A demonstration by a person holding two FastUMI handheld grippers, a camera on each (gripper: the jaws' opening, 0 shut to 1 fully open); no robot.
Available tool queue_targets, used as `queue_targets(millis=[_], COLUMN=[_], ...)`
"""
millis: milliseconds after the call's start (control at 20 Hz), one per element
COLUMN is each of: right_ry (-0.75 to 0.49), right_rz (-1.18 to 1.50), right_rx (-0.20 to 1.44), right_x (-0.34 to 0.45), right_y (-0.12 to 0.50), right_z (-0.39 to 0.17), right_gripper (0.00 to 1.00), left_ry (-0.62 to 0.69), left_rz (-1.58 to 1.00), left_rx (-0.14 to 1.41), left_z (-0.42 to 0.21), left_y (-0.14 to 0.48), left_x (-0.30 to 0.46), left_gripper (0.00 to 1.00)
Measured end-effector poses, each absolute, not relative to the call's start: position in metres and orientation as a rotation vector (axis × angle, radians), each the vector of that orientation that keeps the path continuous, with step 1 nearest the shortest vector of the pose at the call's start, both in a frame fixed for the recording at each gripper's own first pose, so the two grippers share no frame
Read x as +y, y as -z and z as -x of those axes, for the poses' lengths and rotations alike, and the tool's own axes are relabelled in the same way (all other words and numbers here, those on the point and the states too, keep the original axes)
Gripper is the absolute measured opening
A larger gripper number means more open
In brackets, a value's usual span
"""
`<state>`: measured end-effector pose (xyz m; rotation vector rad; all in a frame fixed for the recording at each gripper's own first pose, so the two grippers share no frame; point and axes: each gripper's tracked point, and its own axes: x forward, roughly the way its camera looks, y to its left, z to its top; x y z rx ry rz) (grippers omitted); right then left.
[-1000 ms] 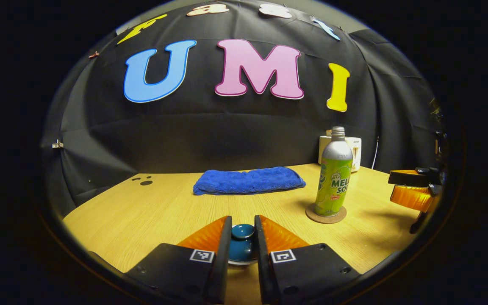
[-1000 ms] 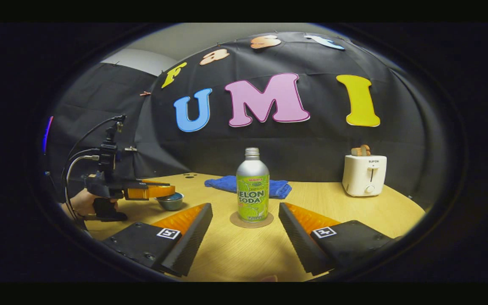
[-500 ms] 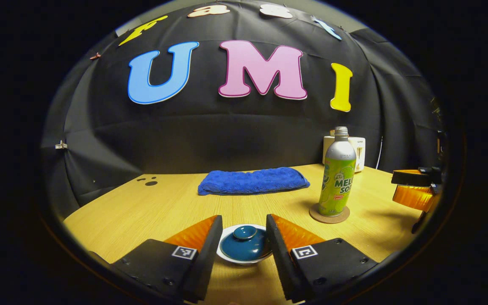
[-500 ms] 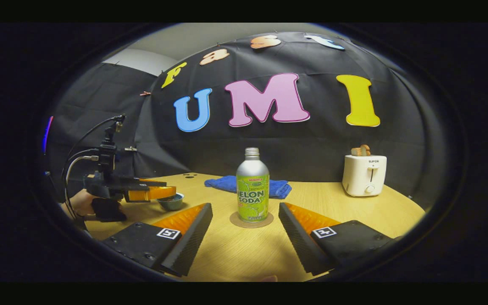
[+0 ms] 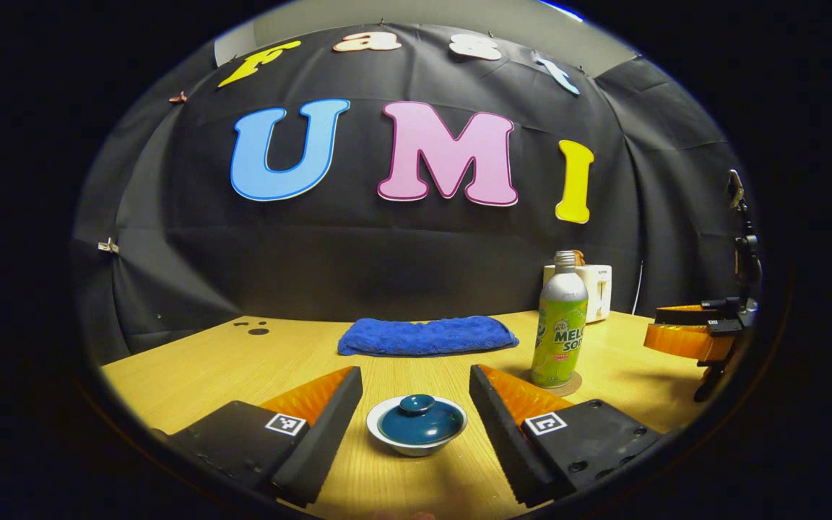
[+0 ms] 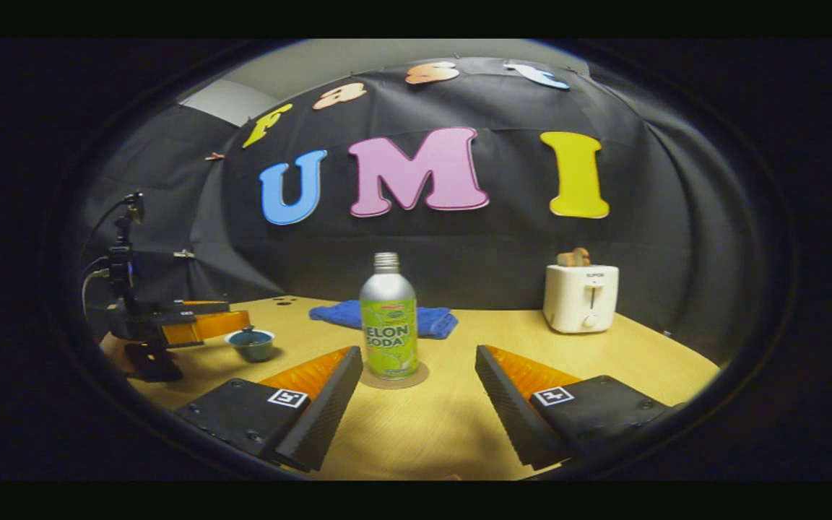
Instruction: Open the teacup lid with one hand, grasp the water bottle and pour water into the teacup with the other hand; after pouring, place the water bottle on the coaster and then close the teacup lid.
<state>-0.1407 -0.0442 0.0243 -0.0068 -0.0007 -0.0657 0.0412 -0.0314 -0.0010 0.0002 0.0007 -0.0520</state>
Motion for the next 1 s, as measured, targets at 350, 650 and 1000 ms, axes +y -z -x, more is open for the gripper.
queue_targets(millis=[350, 650, 1000], right_ry=[0.070, 0.070, 0.069], right_rz=[0.007, 0.006, 0.006], right_rx=[0.000, -0.001, -0.001], right_x=[-0.043, -0.043, -0.043], right_y=[-0.024, -0.024, -0.024], right_z=[0.141, 0.140, 0.141], right_gripper=[0.97, 0.97, 0.97], left_ry=[0.103, 0.097, 0.055], left_rz=[-0.002, -0.002, -0.002], left_rx=[-0.003, -0.002, -0.001], left_z=[-0.038, -0.038, -0.038], left_y=[0.000, 0.001, 0.001], left_x=[-0.033, -0.033, -0.026], left_gripper=[0.95, 0.95, 0.95])
